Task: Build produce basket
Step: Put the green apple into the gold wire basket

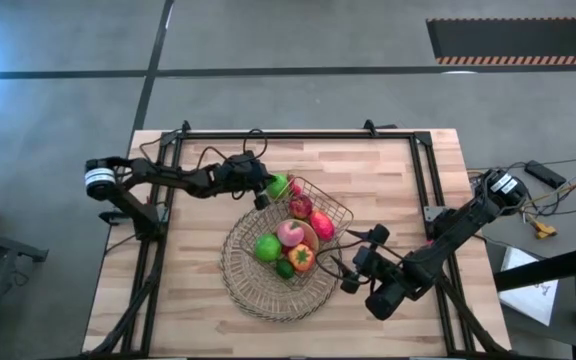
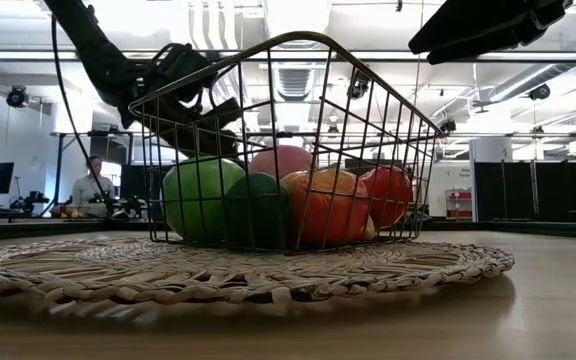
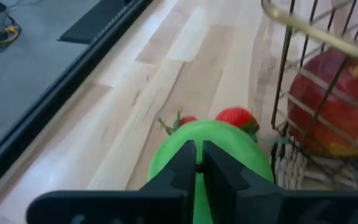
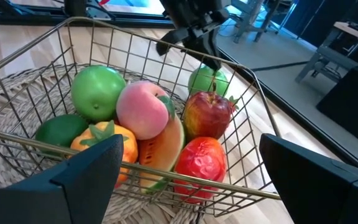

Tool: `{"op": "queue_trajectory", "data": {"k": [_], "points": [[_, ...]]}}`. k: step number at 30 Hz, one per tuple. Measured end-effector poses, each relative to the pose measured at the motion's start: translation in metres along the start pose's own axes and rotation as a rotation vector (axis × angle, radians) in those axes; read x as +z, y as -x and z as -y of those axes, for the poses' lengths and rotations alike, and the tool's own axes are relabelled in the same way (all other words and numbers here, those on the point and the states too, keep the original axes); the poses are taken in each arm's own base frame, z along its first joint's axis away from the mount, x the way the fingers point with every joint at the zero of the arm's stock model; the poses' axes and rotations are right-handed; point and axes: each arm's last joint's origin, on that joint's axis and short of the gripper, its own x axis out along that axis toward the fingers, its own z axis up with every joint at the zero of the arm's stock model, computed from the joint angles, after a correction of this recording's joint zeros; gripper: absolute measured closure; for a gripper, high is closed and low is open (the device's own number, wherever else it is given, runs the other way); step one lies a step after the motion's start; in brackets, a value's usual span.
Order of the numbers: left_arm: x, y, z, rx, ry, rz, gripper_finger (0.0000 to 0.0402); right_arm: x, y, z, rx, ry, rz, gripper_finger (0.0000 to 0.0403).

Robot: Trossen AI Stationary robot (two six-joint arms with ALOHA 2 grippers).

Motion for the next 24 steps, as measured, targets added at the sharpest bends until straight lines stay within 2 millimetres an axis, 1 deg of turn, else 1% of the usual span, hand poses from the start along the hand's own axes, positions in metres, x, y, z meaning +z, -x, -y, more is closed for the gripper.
{"op": "queue_trajectory", "data": {"k": [3,7,10,14,16,19,22,24], "points": [[0.006,0.004,-0.001,0.017,-0.002,0.024,0.0399,-0.001,0.002,-0.001,0.005,0.003,0.001,0.0036],[0.02,0.016,-0.004,0.035,0.001,0.085,0.04,-0.002,0.005,-0.002,0.017,0.008,0.004,0.0036],[0.033,0.032,-0.007,0.071,0.006,0.131,0.0401,-0.003,0.008,-0.003,0.026,0.012,0.007,0.0036],[0.052,0.059,-0.007,0.099,0.012,0.191,0.0401,-0.004,0.011,-0.004,0.036,0.017,0.012,0.0035],[0.062,0.074,-0.002,0.075,0.014,0.255,0.0401,-0.004,0.013,-0.005,0.03,0.019,0.029,0.0035],[0.074,0.091,0.013,-0.029,-0.005,0.335,0.0401,-0.004,0.016,-0.005,0.01,0.022,0.064,0.0035],[0.08,0.098,0.034,-0.136,-0.025,0.368,0.0401,-0.004,0.019,-0.005,-0.011,0.023,0.097,0.0035],[0.083,0.097,0.05,-0.194,-0.021,0.376,0.0401,-0.004,0.02,-0.005,-0.022,0.023,0.114,0.0035]]}}
